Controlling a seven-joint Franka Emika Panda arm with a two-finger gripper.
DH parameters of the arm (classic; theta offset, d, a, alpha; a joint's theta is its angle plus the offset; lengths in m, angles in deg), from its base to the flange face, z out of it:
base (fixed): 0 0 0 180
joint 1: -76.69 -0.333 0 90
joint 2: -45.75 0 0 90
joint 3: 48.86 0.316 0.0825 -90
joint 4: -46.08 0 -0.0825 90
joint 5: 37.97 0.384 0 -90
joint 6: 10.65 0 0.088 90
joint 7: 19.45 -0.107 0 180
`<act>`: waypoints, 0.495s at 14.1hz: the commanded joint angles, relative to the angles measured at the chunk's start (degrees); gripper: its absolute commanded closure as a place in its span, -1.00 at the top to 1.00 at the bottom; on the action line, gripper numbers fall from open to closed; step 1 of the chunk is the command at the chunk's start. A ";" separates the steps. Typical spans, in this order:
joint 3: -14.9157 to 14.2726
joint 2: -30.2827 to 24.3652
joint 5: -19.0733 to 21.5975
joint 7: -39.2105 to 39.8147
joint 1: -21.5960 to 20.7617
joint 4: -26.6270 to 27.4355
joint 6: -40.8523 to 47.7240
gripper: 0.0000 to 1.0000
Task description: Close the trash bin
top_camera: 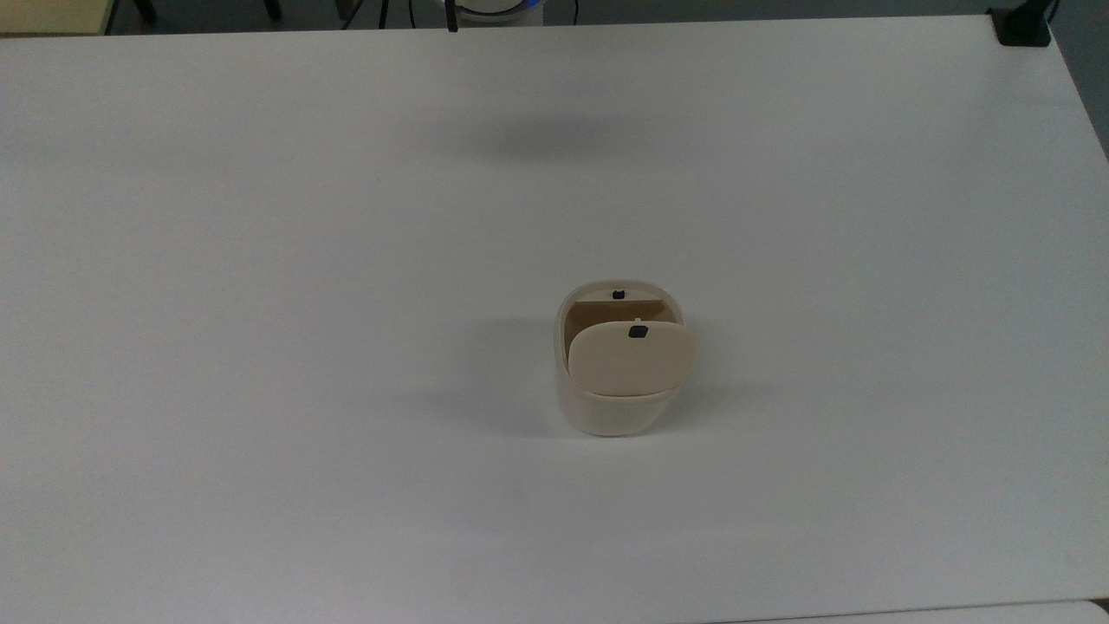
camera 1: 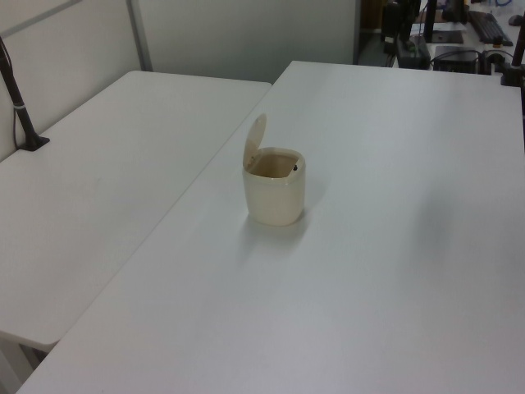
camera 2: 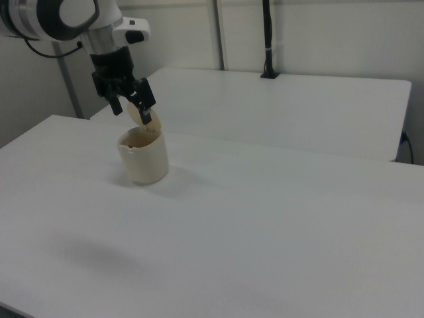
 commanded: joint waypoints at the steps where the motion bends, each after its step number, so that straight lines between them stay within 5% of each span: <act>1: 0.05 0.10 0.73 1.44 0.33 -0.66 2.48 1.00; 5: 0.22 1.94 0.38 3.73 -0.63 -0.84 -3.28 1.00; 7: 2.66 2.56 -0.23 -3.00 -0.73 -0.75 -13.56 1.00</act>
